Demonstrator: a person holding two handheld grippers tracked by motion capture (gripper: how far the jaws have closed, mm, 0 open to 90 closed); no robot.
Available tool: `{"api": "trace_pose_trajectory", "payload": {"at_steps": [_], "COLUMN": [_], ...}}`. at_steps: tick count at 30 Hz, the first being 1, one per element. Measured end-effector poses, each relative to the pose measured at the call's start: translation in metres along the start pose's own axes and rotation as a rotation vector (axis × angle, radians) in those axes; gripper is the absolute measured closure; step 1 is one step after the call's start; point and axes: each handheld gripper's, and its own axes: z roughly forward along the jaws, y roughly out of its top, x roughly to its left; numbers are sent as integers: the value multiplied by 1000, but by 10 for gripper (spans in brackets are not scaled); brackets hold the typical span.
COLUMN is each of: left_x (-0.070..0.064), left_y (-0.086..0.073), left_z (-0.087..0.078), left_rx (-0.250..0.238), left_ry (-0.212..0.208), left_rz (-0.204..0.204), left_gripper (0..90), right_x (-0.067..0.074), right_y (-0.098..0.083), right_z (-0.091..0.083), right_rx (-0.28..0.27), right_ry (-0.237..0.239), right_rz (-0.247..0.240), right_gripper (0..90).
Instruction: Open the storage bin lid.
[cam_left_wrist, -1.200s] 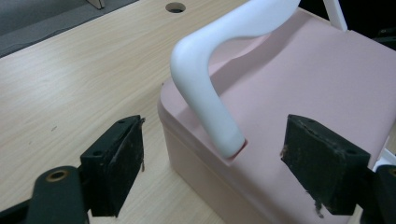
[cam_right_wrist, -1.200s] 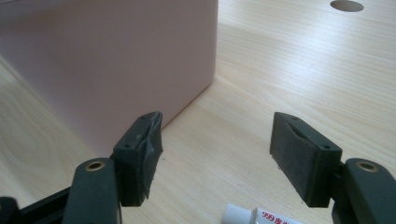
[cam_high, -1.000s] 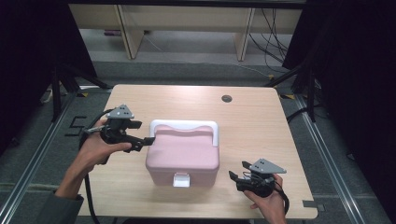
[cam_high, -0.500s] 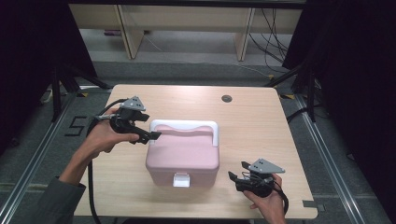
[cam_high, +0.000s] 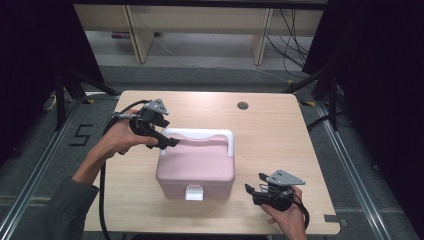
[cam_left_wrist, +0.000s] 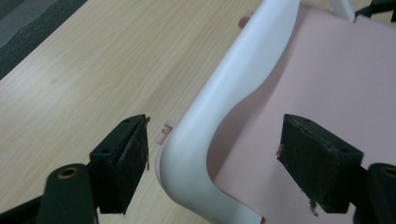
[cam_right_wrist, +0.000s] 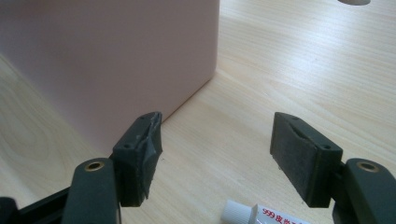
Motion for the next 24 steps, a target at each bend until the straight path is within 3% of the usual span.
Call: {"api": "trace_pose_trajectory", "payload": {"at_steps": [2,3,5,8,13,15,16,24], "left_x": [0,0,1,1,2,3,3,2], "left_y": [3,4,8,12,19,21,22,31], "left_z": [0,1,1,4,7,8,9,12], "left_rx": [0,1,40,47,103,107,115,149], "left_ry": [-3,-5,-5,-6,-12,-12,-11,-10], "left_rz": [5,18,52,50,99,94,96,131], "left_gripper": [283,300,332,368,412,425,432,501], "right_x": [2,2,0,1,0,-1,1,0], "right_y": [0,0,1,1,1,1,0,1], "right_z": [-1,-1,1,1,1,1,0,1], "right_rx": [8,7,-8,-5,-1,-5,2,-9], "right_ry": [4,4,-6,-4,1,1,13,6], "right_rz": [28,27,-18,-21,-9,-15,20,-13], "right_gripper": [349,349,349,349,349,349,349,349]}}
